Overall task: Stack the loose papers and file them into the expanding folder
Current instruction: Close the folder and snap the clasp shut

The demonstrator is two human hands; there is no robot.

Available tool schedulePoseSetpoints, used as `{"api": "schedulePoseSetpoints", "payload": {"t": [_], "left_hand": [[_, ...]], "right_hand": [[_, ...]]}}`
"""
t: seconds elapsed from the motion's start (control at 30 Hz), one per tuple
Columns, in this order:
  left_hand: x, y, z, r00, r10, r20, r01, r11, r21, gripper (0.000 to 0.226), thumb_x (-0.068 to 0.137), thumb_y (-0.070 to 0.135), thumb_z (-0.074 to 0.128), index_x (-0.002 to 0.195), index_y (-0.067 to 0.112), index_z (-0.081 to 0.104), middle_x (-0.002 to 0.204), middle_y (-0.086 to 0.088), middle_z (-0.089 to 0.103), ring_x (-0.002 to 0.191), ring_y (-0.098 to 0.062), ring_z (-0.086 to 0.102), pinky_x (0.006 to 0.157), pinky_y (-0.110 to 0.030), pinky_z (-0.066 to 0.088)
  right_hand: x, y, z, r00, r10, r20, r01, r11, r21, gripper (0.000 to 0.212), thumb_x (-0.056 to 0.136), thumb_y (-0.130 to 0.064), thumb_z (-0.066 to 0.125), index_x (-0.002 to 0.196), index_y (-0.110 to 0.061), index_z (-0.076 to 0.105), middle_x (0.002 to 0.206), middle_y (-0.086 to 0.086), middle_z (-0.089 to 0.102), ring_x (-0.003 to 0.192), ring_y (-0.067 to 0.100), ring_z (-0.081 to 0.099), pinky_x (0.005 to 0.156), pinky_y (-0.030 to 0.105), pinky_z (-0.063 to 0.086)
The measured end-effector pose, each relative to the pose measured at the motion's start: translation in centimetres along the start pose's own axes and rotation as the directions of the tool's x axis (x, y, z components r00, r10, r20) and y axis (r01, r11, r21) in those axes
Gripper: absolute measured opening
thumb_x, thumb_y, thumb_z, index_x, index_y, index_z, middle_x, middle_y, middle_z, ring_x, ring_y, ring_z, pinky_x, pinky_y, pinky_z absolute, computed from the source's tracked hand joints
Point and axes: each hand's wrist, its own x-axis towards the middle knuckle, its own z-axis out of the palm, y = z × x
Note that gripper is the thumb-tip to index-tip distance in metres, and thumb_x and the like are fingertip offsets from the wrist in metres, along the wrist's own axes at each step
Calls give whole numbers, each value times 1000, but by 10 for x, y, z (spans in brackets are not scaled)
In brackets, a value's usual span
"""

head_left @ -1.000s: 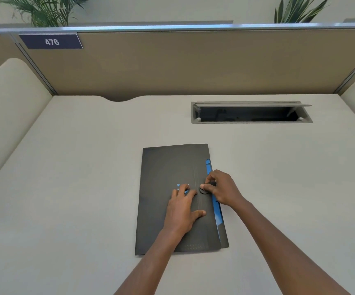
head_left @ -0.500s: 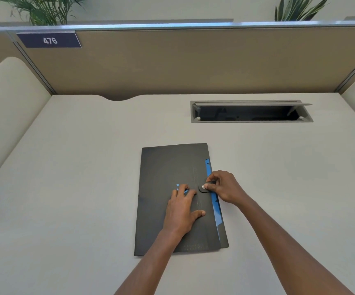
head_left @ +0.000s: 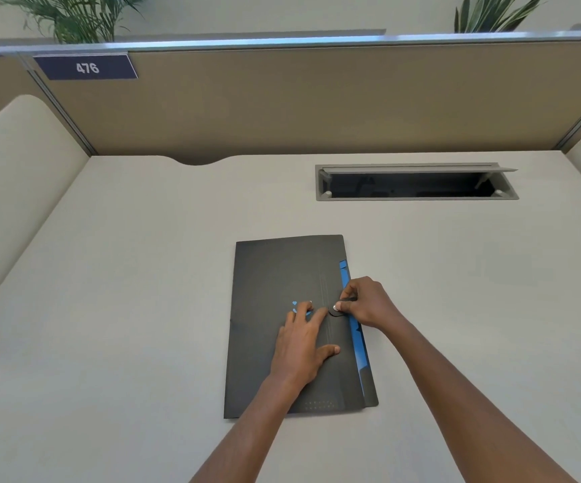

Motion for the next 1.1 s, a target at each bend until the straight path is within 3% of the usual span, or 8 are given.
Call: {"api": "schedulePoseSetpoints", "payload": {"t": [0.2, 0.37, 0.5, 0.9, 1.1], "left_hand": [[0, 1, -1, 995, 32, 89, -45, 988, 149, 74, 91, 57, 52, 152, 38, 16, 158, -9, 18, 138, -29, 33, 107, -44, 39], [0, 1, 1, 997, 28, 72, -38, 990, 133, 66, 93, 65, 35, 152, 39, 18, 156, -6, 18, 134, -27, 37, 101, -41, 42], [1, -1, 3, 998, 29, 49, -35, 991, 130, 62, 95, 64, 29, 151, 41, 19, 156, -7, 21, 129, -26, 41, 97, -39, 45], [1, 0, 6, 999, 36, 12, -38, 982, 183, 59, 96, 63, 14, 150, 41, 25, 156, -6, 23, 129, -23, 43, 91, -38, 49], [1, -3, 3, 998, 38, 45, -45, 982, 184, 55, 98, 60, 25, 149, 42, 24, 153, -4, 23, 126, -22, 46, 87, -37, 52]], "right_hand": [[-2, -6, -2, 997, 78, -9, -78, 994, -72, 15, 83, -28, 77, 86, -16, 69, 91, 1, 69, 87, 20, 66, 79, 39, 57], [-12, -5, 5, 981, 148, -125, -154, 987, -39, 29, 80, -37, 79, 95, -18, 61, 112, 4, 48, 90, 22, 60, 72, 33, 49], [-18, -6, 12, 965, 199, -168, -201, 980, 6, 34, 82, -39, 77, 102, -17, 60, 118, 7, 46, 99, 26, 59, 75, 35, 51], [-9, -15, 1, 963, 265, -43, -268, 959, -97, 68, 80, -43, 77, 127, -10, 41, 132, 13, 38, 112, 33, 56, 90, 45, 54], [-6, -21, 3, 965, 262, -27, -263, 953, -152, 68, 84, -39, 75, 133, -11, 38, 136, 13, 39, 120, 34, 52, 96, 46, 50]]}}
